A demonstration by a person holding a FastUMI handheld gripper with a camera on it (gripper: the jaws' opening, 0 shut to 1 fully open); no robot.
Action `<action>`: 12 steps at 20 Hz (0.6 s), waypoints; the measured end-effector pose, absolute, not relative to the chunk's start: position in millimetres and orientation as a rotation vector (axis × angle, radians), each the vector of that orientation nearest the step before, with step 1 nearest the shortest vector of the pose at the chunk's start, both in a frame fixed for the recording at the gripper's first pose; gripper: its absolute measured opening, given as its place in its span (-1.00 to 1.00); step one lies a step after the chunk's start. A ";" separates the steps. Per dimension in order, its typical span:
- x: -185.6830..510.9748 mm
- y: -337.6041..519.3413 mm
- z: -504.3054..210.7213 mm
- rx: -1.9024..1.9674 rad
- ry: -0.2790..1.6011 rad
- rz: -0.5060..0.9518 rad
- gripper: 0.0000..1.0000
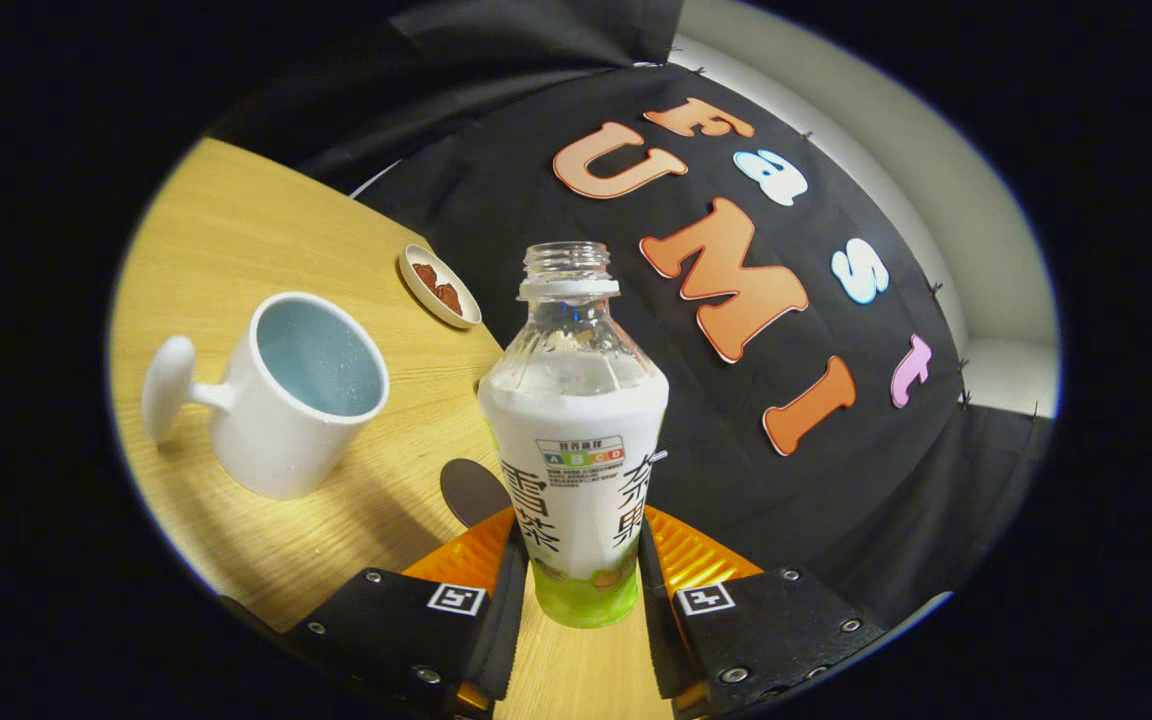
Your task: Take the bottle from table, then pour the juice into the cup, finally place the bottle on the coaster
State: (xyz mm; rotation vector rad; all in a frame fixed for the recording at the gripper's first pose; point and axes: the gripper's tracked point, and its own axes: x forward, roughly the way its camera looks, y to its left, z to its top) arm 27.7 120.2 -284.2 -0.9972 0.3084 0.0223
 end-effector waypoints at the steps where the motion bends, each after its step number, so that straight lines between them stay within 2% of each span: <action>1: 28.1 118.7 -284.1 -1.022 0.305 0.020 0.10; 12: 31.0 121.3 -272.1 -1.315 0.198 0.010 0.09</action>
